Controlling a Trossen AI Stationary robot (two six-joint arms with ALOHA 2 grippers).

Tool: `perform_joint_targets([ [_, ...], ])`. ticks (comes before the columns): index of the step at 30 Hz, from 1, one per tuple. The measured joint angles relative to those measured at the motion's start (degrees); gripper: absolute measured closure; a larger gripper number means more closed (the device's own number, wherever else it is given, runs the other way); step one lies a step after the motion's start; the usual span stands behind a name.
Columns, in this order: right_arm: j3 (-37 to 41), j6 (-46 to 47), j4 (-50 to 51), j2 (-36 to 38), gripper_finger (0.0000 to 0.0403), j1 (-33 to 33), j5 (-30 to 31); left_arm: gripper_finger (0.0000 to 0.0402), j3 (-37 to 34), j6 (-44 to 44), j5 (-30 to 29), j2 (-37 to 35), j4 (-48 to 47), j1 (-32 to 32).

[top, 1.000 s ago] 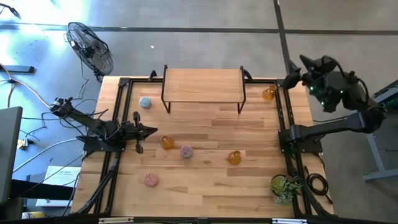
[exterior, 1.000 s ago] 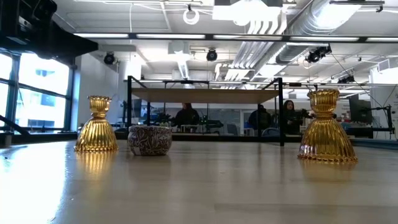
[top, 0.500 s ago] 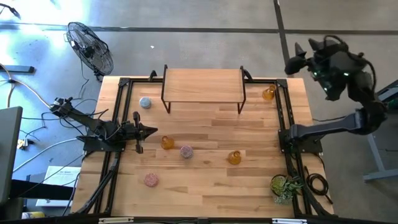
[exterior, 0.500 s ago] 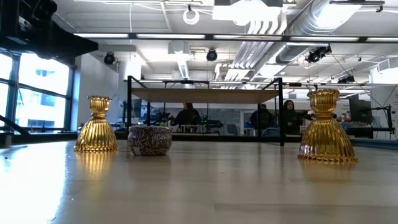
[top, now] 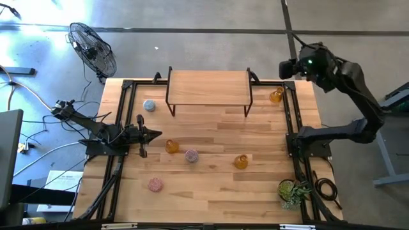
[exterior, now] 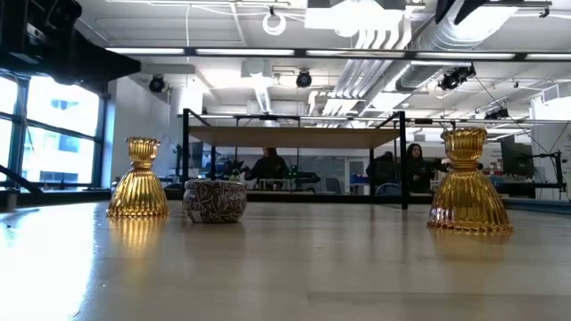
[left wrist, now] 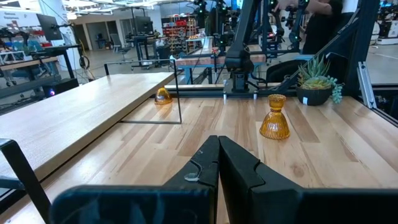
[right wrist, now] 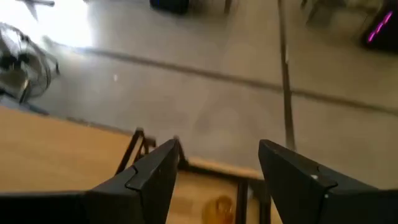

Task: Pick & Place candle stick holders
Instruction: Put the top right orange candle holder on the shelf

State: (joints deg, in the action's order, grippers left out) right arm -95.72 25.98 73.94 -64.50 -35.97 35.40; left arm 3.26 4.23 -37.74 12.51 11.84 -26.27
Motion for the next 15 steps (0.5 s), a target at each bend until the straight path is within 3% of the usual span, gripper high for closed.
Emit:
perform_joint_targets([
  [6, 0.0, 1.1, 4.3, -3.4, 0.0183, -6.5, -7.8, 0.0397, 0.0, 0.0, 0.0, 0.0, 0.0, 0.0],
  [15, 0.0, 1.1, 6.7, -9.5, 0.0183, -10.9, -8.9, 0.0397, 0.0, 0.0, 0.0, 0.0, 0.0, 0.0],
])
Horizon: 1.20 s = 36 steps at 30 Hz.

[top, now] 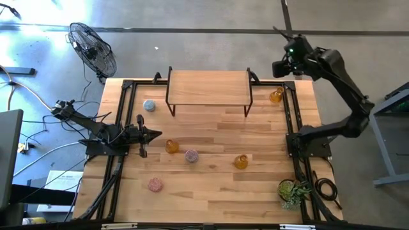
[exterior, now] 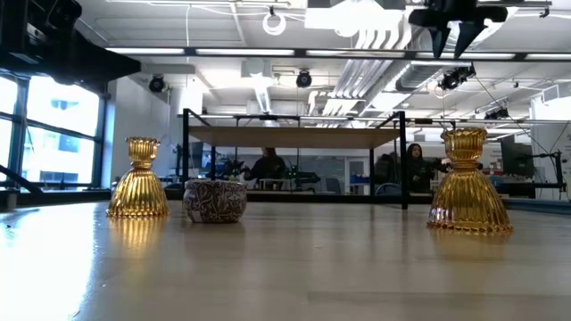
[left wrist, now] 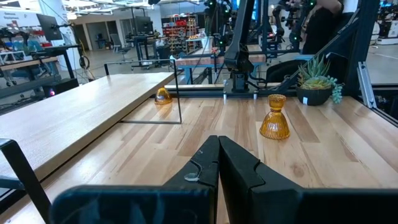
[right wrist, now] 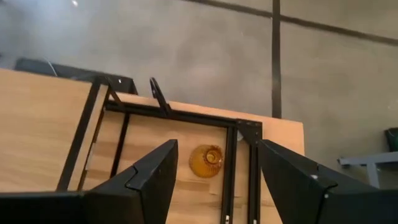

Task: Pick & Place candle stick holders
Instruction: Put the top right orange candle holder on the shelf

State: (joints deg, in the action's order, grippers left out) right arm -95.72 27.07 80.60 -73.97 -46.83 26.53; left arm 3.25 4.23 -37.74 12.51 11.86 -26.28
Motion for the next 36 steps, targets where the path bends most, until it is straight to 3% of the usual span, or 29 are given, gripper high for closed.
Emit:
perform_joint_targets([
  [9, 0.7, -1.9, 0.9, -5.7, 0.0183, -1.0, -3.2, 0.0397, 0.0, 0.0, 0.0, 0.0, 0.0, 0.0],
  [15, 9.8, -6.3, -3.5, -5.1, 0.0183, -5.0, -7.7, 0.0397, 0.0, 0.0, 0.0, 0.0, 0.0, 0.0],
  [19, 15.2, -7.9, -6.2, -3.9, 0.0183, -6.7, -7.2, 0.0397, 0.0, 0.0, 0.0, 0.0, 0.0, 0.0],
  [25, 19.8, -4.5, -9.3, -3.7, 0.0183, -6.7, -11.2, 0.0397, 0.0, 0.0, 0.0, 0.0, -0.1, 0.0],
  [36, 26.5, 5.6, -14.5, -3.6, 0.0183, -5.5, -5.2, 0.0397, 0.0, 0.0, 0.0, 0.0, -0.5, 0.0],
])
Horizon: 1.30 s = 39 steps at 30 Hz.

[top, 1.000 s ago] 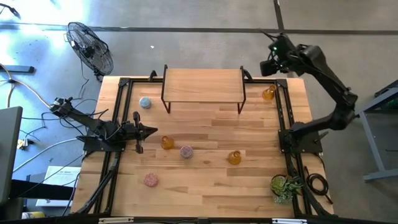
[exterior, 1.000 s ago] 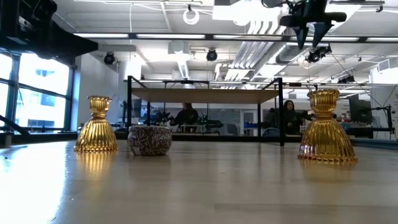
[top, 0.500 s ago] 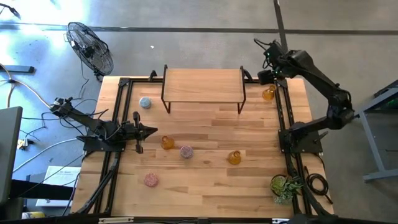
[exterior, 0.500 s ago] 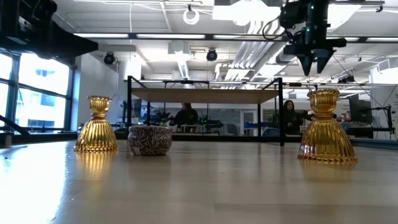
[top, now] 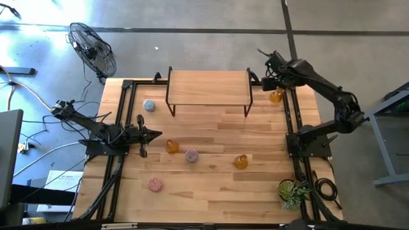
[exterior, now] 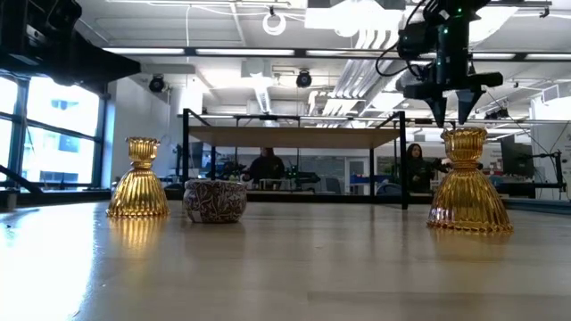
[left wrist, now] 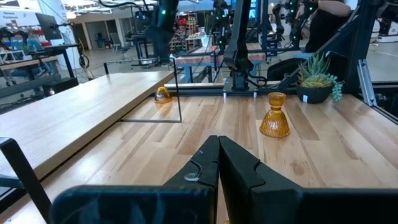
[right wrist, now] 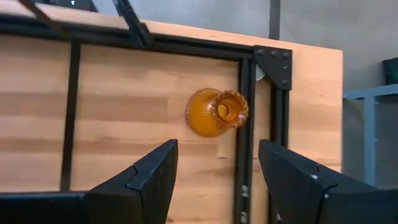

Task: Pick & Place candle stick holders
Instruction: Put the top right orange candle holder on the shelf

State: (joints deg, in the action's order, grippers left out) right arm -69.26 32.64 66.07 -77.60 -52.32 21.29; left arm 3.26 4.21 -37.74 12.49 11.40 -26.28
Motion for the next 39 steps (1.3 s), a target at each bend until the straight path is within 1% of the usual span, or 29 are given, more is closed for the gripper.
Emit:
perform_joint_targets([
  [6, 4.0, 7.5, -9.6, 0.0, 0.0183, -0.2, -0.2, 0.0397, 0.0, 0.0, 0.0, 0.0, 0.0, 0.0],
  [10, 5.1, 12.6, -15.2, 0.0, 0.0183, -0.2, -0.6, 0.0397, 0.0, 0.0, 0.0, 0.0, 0.0, 0.0],
  [13, 5.1, 14.7, -17.4, 0.0, 0.0183, -0.2, 0.0, 0.0397, 0.0, 0.0, 0.0, 0.0, 0.0, 0.0],
  [16, 5.1, 20.1, -17.7, 0.0, 0.0183, -0.2, 0.4, 0.0397, 0.0, 0.0, 0.0, 0.0, 0.0, 0.0],
  [19, 5.1, 22.8, -18.7, -0.3, 0.0183, -0.2, 0.3, 0.0397, 0.0, 0.0, 0.0, 0.0, 0.0, 0.0],
  [27, 5.1, 22.4, -24.6, -0.9, 0.0183, -0.2, 0.0, 0.0397, 0.0, 0.0, 0.0, 0.0, 0.0, 0.0],
  [32, 5.1, 18.1, -27.1, -0.9, 0.0183, -0.1, -3.0, 0.0397, 0.0, 0.0, 0.0, 0.0, 0.0, 0.0],
  [39, 5.1, 16.9, -28.9, -0.9, 0.0183, 0.4, -1.6, 0.0397, 0.0, 0.0, 0.0, 0.0, 0.0, 0.0],
])
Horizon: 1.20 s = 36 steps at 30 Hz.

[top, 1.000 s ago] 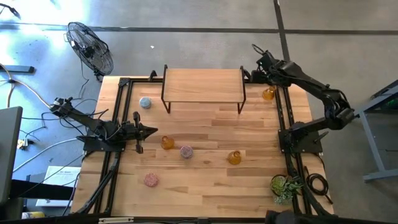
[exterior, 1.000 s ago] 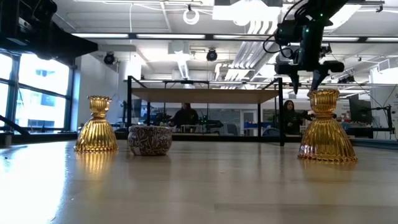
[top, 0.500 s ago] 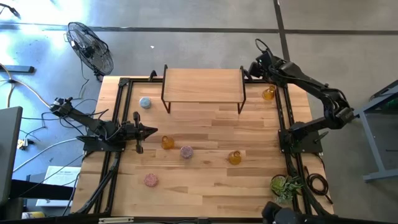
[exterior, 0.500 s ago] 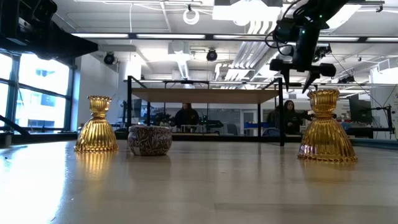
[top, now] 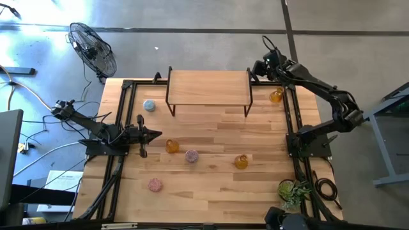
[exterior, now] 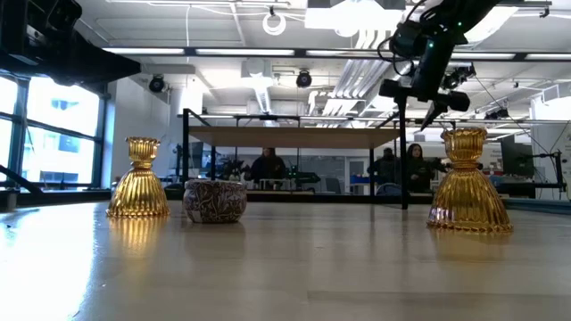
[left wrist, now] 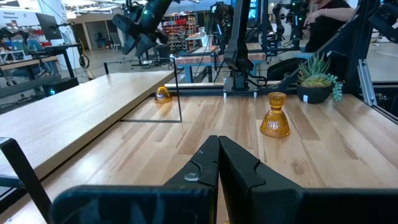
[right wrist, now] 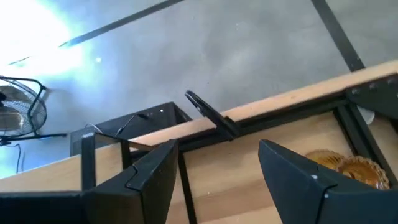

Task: Pick & Place candle stick holders
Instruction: Put the top right orange candle holder on the shelf

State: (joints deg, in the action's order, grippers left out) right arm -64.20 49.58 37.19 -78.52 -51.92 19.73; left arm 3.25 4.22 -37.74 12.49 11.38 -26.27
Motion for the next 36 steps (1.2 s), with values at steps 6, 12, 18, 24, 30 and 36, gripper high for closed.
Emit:
perform_joint_targets([
  [6, 0.0, 3.6, -4.3, 0.0, 0.0183, 1.4, 3.8, 0.0397, 0.0, 0.0, 0.0, 0.0, 0.0, 0.0],
  [12, 0.0, 4.1, -8.2, 0.0, 0.0183, 1.4, -2.4, 0.0397, 0.0, 0.0, 0.0, 0.0, 0.0, 0.0],
  [18, 0.0, 4.0, -8.9, 0.0, 0.0183, 1.4, -8.1, 0.0397, 0.0, 0.0, 0.0, 0.0, 0.0, 0.0],
  [24, 0.0, 4.3, -8.9, 0.0, 0.0183, 1.4, -13.8, 0.0397, 0.0, 0.0, 0.0, 0.0, 0.0, 0.0],
  [30, 0.0, 6.3, -8.9, 0.0, 0.0183, 1.4, -17.6, 0.0397, 0.0, 0.0, 0.0, 0.0, 0.0, 0.0],
  [36, 0.0, 19.5, -8.9, 0.0, 0.0183, 1.5, -18.7, 0.0397, 0.0, 0.0, 0.0, 0.0, 0.0, 0.0],
])
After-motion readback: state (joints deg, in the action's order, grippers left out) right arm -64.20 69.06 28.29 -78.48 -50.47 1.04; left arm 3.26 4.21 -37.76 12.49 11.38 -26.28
